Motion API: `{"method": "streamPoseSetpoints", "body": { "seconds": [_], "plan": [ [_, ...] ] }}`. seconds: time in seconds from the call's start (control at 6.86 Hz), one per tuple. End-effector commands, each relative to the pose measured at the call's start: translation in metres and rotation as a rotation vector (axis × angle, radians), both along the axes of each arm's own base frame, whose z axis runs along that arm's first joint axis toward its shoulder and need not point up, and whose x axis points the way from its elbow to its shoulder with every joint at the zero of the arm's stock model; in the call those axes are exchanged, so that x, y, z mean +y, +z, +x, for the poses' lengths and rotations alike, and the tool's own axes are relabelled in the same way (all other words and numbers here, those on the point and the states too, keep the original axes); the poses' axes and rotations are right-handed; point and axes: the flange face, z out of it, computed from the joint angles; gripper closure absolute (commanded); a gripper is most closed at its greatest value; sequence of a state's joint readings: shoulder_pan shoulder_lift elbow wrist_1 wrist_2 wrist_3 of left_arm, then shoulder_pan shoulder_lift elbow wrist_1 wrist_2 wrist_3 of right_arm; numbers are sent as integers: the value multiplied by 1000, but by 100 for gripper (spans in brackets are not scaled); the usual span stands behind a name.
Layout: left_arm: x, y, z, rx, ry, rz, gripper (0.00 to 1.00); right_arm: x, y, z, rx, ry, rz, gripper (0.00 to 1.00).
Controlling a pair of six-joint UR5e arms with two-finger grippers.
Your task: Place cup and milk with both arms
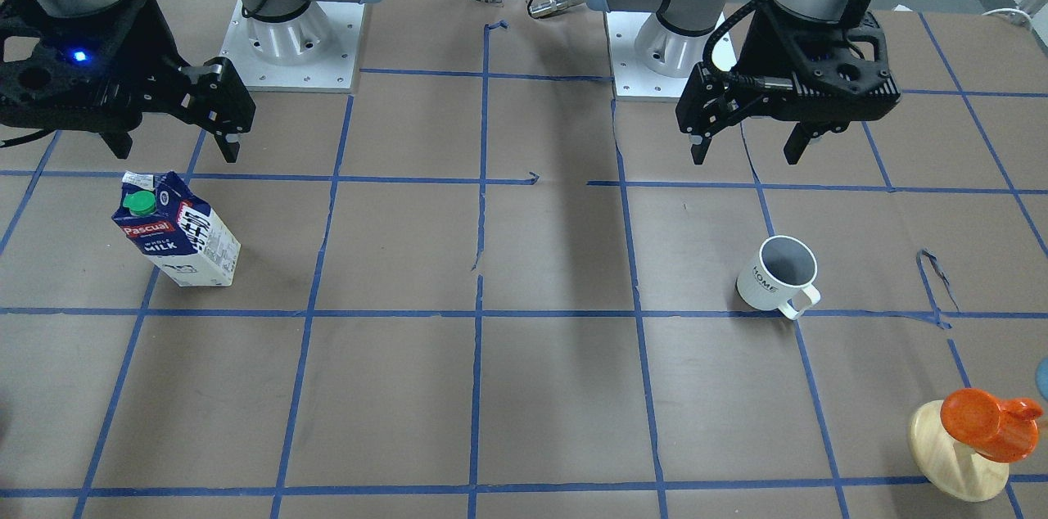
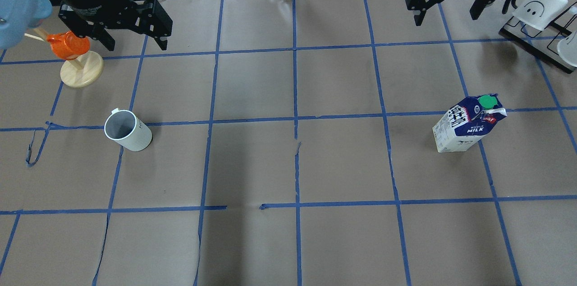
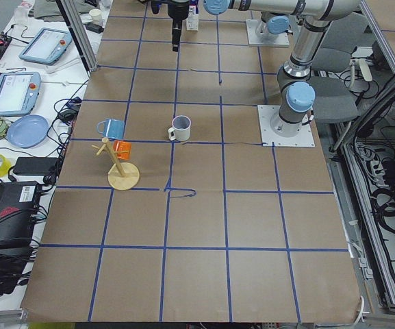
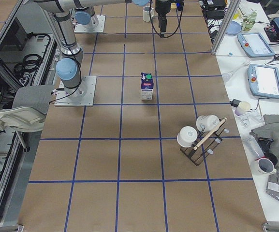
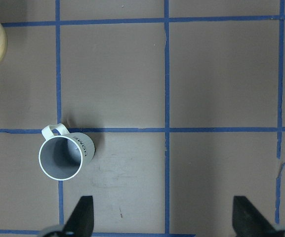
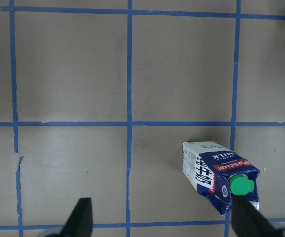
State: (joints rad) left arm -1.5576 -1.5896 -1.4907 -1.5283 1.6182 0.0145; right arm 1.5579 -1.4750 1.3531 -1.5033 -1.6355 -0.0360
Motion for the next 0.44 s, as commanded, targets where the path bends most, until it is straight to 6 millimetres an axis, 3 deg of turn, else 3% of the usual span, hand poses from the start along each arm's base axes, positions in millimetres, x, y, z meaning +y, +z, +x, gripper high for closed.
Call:
{"method": "streamPoseSetpoints", "body": {
  "seconds": [0.0,0.29],
  "plan": [
    [0,2,2,1,3,-1,0,0,0,0,3,3,1,0],
    [1,-3,1,0,3,10,0,0,0,0,3,3,-1,0]
  ]
}}
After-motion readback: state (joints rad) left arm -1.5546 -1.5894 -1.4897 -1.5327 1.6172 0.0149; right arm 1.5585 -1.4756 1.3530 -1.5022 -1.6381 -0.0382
